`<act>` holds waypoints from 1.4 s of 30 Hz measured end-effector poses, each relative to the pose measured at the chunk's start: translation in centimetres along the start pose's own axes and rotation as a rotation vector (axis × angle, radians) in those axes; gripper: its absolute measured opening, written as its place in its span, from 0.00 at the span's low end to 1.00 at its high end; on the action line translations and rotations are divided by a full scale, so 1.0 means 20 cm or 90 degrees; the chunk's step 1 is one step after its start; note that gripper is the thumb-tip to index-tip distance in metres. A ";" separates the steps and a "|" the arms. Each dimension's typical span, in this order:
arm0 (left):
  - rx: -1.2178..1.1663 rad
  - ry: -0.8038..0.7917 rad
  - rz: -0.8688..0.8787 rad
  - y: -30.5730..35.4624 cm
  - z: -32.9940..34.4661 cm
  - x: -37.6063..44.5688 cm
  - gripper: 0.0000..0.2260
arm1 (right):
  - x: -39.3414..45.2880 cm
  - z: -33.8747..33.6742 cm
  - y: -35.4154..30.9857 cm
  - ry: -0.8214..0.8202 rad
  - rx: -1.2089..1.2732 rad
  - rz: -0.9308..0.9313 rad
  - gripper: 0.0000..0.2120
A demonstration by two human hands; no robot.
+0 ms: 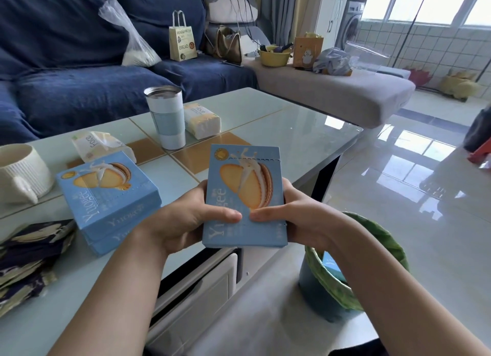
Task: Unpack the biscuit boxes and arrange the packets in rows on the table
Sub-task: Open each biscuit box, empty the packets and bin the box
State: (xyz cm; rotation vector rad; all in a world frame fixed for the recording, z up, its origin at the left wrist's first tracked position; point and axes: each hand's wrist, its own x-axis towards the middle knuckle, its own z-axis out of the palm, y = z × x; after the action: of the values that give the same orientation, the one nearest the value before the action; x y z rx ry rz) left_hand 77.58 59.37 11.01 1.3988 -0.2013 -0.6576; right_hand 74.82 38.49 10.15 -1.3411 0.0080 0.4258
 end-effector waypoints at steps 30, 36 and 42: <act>0.064 0.051 0.091 -0.02 0.01 0.02 0.30 | 0.01 -0.05 -0.01 -0.061 -0.002 -0.015 0.39; 0.078 0.089 0.095 -0.02 0.01 0.03 0.32 | 0.01 -0.03 -0.01 -0.032 -0.030 -0.038 0.36; 0.057 0.143 0.091 -0.03 0.02 0.05 0.35 | 0.02 -0.01 -0.01 0.021 -0.074 -0.063 0.33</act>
State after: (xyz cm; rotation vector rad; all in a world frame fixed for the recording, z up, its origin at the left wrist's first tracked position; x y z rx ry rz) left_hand 77.99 58.58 10.25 1.5174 -0.1516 -0.3743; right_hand 75.27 38.35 10.11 -1.4558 -0.0560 0.3246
